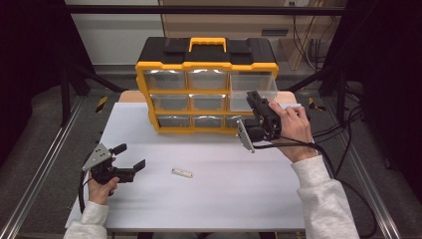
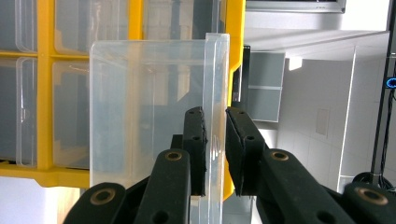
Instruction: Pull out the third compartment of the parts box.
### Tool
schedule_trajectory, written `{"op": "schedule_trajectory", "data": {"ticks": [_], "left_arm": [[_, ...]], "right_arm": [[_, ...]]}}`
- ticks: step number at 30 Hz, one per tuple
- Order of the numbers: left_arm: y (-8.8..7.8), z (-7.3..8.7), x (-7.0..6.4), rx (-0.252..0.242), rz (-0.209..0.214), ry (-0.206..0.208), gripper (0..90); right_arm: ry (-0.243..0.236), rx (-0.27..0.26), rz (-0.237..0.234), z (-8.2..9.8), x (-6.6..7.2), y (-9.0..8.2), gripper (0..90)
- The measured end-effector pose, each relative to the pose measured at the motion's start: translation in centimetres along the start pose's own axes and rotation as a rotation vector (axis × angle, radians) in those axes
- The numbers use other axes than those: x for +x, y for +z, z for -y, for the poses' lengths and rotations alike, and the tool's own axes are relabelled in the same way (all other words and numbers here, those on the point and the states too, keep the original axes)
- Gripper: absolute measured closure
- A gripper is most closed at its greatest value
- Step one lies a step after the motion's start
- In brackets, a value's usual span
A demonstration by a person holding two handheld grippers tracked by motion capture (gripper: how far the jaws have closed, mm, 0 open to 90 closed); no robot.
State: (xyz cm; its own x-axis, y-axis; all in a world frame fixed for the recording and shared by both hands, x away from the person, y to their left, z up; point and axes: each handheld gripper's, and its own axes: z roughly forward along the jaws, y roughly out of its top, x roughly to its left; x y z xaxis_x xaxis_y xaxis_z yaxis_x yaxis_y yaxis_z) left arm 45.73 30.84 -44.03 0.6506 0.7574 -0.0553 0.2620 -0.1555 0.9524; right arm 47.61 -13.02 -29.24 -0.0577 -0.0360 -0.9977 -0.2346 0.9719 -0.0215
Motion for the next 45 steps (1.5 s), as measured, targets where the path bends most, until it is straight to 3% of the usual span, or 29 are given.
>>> {"op": "schedule_trajectory", "data": {"ticks": [19, 25, 34, 38, 45], "left_arm": [[0.0, 0.0, 0.0, 0.001, -0.001, 0.0, 2.1], [0.0, 0.0, 0.0, 0.001, -0.001, 0.002, 2.1], [0.0, 0.0, 0.0, 0.002, -0.002, 0.002, 2.1], [0.0, 0.0, 0.0, 0.001, -0.003, 0.0, 2.1], [0.0, 0.0, 0.0, 0.0, -0.003, 0.001, 2.1]], "right_arm": [[0.015, 0.004, -0.018, -0.1, 0.1, -0.2, 77.6], [0.037, 0.007, -0.027, -0.1, 0.0, -0.2, 76.3], [0.095, -0.003, -0.043, -0.2, -0.2, -0.4, 67.0], [0.156, -0.014, -0.044, -0.1, -0.5, -0.5, 60.2], [0.382, -0.042, -0.072, 0.2, -1.5, -0.9, 50.6]]}}
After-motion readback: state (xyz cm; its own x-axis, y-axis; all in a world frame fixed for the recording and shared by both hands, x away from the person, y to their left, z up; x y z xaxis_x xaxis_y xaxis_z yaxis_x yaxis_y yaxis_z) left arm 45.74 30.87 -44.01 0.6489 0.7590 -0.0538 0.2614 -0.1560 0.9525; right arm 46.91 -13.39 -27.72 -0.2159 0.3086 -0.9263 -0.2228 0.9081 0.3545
